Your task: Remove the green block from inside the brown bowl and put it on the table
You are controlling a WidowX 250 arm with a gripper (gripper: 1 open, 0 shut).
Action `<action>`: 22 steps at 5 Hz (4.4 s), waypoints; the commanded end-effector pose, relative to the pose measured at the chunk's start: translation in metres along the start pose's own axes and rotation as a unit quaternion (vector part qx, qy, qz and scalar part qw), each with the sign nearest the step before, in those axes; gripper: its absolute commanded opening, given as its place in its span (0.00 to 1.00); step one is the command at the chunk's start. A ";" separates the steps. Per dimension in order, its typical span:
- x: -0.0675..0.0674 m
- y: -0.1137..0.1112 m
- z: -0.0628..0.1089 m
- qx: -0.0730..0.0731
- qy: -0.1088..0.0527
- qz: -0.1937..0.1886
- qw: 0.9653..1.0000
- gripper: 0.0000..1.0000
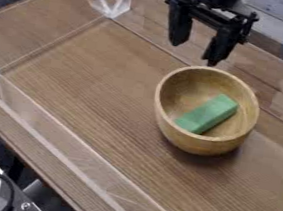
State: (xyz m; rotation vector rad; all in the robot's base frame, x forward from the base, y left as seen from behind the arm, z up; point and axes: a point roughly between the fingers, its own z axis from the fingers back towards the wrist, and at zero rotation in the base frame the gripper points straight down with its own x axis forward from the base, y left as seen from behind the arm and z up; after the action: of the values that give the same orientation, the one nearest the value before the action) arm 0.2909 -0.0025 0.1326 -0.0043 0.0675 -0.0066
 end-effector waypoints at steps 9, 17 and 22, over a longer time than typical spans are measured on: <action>0.013 -0.033 -0.088 -0.004 0.026 -0.051 0.998 0.00; 0.018 -0.035 -0.080 -0.021 0.013 -0.062 0.998 1.00; 0.021 -0.031 -0.085 -0.028 0.011 -0.059 0.998 0.00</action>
State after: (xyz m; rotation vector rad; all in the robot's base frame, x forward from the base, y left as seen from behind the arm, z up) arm 0.2944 -0.0353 0.0300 -0.0593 0.1536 -0.1276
